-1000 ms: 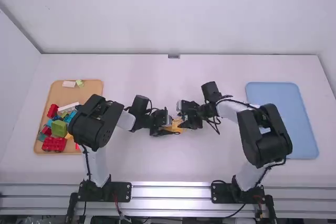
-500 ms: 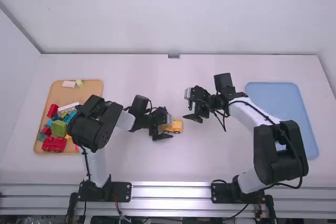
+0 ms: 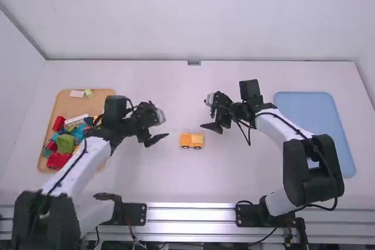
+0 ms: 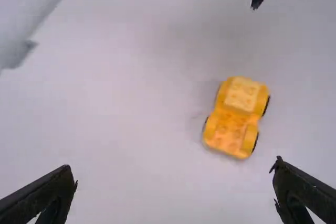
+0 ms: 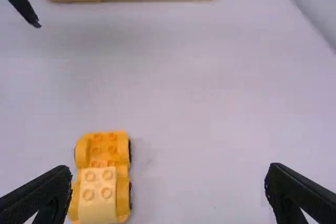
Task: Assemble lego blocks to make yellow taxi
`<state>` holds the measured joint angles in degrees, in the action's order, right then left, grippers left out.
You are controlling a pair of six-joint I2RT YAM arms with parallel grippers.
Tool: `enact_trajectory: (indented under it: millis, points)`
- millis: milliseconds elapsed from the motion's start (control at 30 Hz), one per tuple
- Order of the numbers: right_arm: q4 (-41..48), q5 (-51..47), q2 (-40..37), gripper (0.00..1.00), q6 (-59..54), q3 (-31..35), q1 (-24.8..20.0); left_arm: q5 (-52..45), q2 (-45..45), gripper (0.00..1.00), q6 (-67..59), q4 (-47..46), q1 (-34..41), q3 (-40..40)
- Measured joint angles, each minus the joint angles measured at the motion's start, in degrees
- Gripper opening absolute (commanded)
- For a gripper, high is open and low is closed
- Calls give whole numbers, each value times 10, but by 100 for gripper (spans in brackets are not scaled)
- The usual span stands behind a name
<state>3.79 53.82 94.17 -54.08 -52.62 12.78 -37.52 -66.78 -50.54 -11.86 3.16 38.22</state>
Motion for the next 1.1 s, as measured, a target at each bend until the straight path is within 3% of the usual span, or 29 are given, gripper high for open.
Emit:
enact_trajectory:
  millis: [167, 267, 567, 667, 933, 1100]
  points:
    - [-153, 15, 0, 99, 121, 0, 28, 85, 85, 99, 96, 7, -48, 0]
    - [-165, 16, 0, 98, 163, -5, 51, 125, 105, 99, 167, 14, -59, 0]
    - [11, -42, 0, 99, 193, -146, 135, 361, 154, 99, 494, -5, -84, 0]
    - [26, -76, 0, 99, 185, -172, 154, 434, 163, 99, 566, -27, -87, 0]
    - [30, -125, 0, 99, 177, -183, 171, 573, 226, 99, 691, -88, -93, 0]
    - [30, -131, 0, 99, 176, -184, 171, 588, 256, 99, 709, -97, -145, 0]
